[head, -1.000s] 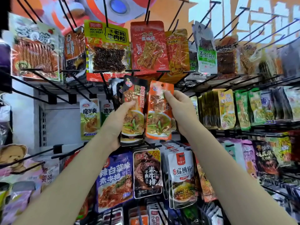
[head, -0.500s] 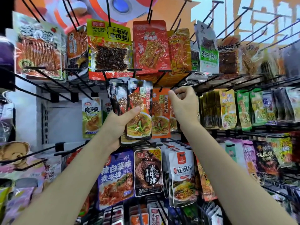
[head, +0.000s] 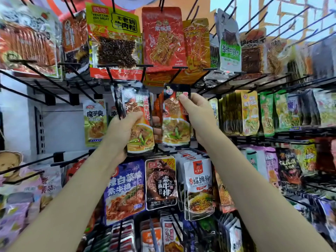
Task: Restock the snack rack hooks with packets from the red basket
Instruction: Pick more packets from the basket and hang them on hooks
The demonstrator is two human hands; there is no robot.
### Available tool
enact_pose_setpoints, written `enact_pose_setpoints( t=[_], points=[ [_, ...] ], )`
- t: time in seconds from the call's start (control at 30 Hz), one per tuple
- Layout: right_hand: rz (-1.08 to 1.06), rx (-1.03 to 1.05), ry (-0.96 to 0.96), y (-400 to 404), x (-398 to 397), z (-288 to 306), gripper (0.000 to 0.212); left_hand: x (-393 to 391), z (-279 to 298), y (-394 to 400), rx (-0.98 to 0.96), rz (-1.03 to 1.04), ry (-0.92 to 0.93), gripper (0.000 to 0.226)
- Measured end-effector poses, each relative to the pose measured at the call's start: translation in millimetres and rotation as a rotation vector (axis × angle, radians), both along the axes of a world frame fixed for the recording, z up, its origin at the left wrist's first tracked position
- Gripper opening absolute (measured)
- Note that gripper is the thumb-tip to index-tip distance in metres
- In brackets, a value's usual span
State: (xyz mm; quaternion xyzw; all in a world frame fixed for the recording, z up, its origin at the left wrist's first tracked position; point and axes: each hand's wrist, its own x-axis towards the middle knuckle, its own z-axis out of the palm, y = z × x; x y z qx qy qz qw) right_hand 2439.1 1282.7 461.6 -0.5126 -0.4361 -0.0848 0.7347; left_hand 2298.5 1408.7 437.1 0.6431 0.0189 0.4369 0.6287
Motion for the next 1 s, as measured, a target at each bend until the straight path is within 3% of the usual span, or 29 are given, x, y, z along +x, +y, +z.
enact_pose_setpoints(
  t=[0.07, 0.17, 0.33, 0.47, 0.7, 0.73, 0.8, 0.9, 1.0],
  points=[
    [0.005, 0.044, 0.014, -2.8, 3.8, 1.1, 0.057, -3.5, -0.6, 0.6, 0.035, 0.011, -0.050, 0.021],
    [-0.039, 0.117, 0.027, -12.2, 9.5, 2.0, 0.051, -9.8, -1.5, 6.9, 0.032, 0.042, -0.101, 0.012],
    [-0.110, 0.154, 0.034, -29.5, 28.3, -0.3, 0.037, -10.3, 0.9, 2.8, 0.060, 0.046, -0.131, 0.044],
    [-0.129, 0.131, 0.057, -39.0, 42.8, 5.2, 0.021, 8.6, 7.5, -17.9, 0.133, 0.070, -0.082, 0.037],
    [-0.119, 0.067, 0.082, -39.5, 55.1, 23.5, 0.022, 37.5, 19.7, -42.0, 0.148, 0.061, -0.046, 0.012],
    [-0.127, 0.067, 0.089, -39.7, 55.7, 25.1, 0.025, 39.2, 20.8, -42.5, 0.130, 0.050, -0.015, 0.030],
    [-0.147, 0.081, 0.111, -38.3, 59.8, 27.6, 0.036, 43.5, 22.1, -39.3, 0.084, 0.041, 0.020, 0.090],
    [-0.158, 0.076, 0.103, -37.8, 59.1, 31.8, 0.044, 50.1, 20.5, -32.2, 0.073, 0.061, 0.044, 0.121],
    [-0.169, 0.025, 0.060, -35.8, 62.0, 35.4, 0.043, 50.7, 18.6, -32.3, 0.068, 0.072, 0.012, 0.072]
  ],
)
